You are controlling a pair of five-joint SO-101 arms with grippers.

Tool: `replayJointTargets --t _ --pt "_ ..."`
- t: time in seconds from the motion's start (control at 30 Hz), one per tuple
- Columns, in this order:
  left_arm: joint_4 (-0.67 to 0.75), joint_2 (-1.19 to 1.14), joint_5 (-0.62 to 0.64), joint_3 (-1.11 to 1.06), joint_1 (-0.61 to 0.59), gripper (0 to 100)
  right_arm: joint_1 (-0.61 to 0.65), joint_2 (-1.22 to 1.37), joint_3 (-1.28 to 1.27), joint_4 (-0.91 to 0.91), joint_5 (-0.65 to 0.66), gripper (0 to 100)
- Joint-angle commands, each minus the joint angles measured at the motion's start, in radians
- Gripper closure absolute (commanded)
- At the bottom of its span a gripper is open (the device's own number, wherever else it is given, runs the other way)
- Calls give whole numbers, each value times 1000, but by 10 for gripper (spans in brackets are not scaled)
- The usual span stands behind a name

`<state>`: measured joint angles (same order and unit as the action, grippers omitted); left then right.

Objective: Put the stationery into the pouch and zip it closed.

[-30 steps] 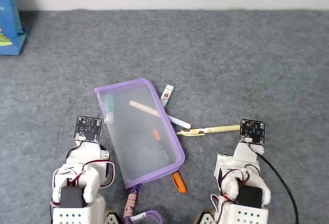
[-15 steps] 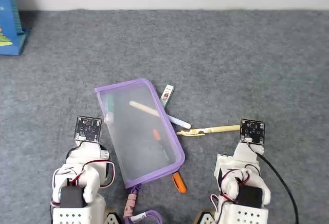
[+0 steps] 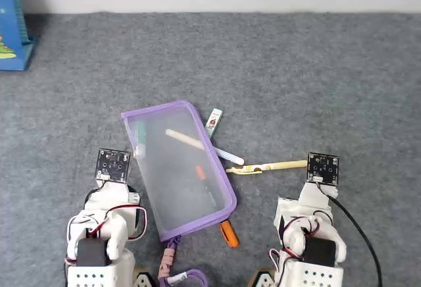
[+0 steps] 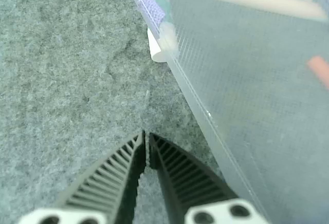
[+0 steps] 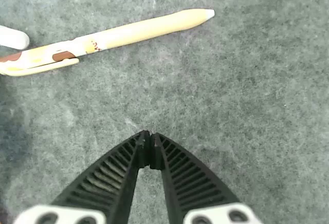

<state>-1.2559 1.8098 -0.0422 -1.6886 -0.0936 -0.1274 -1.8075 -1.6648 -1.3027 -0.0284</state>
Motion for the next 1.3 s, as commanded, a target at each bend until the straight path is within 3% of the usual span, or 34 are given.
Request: replayJointTargets --t 0.0,0.77,0.93,1.27 --pt "-5 11 -3 5 -3 988 -4 -5 -20 -4 -2 990" --pt "-5 11 -3 5 -3 988 -1 -7 -5 1 5 987" --pt "-5 11 -3 5 -3 988 -8 -1 153 -10 178 990" --pt "-5 11 -3 5 -3 988 133 8 328 -79 193 991"
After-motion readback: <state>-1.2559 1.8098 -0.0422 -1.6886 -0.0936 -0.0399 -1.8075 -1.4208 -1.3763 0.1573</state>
